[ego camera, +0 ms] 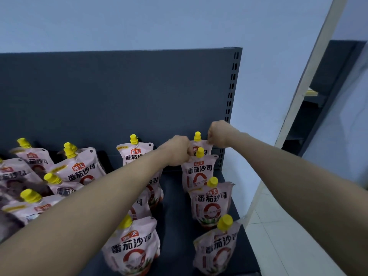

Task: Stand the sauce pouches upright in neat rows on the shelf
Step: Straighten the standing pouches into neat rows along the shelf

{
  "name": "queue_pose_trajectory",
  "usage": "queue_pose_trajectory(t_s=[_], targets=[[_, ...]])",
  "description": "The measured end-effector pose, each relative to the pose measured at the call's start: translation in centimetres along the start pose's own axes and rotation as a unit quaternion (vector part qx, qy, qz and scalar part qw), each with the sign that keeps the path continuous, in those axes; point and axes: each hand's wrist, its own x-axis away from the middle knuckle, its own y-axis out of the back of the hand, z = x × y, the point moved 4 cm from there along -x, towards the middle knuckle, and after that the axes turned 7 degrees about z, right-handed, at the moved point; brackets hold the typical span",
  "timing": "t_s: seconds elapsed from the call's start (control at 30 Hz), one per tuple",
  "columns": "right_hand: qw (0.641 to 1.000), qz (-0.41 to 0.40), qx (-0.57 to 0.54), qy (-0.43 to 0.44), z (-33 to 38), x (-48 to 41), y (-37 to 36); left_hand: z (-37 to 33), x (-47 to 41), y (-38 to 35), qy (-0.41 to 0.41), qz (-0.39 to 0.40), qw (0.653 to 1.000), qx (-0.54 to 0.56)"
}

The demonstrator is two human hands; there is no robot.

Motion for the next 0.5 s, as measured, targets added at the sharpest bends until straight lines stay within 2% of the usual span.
queue_pose_trajectory(t_s=[0.23, 0.4, 0.5], targets=[[0.999, -0.002, -0.031, -0.02, 0.2, 0.3, -0.1, -0.1, 0.5, 0.0, -0.021, -0.012, 1.0, 0.017], [0.998, 0.004, -0.05, -0.033, -0.1, 1.0, -0.3, -0.4, 1.5, 0.3, -0.026, 0.006, 1.0, -0.013], [0.997, -0.008, -0.067, -0.026, -0.5, 2.2, 0.6, -1.2, 2.9, 1.5, -0.047, -0.047, 0.998, 0.002]])
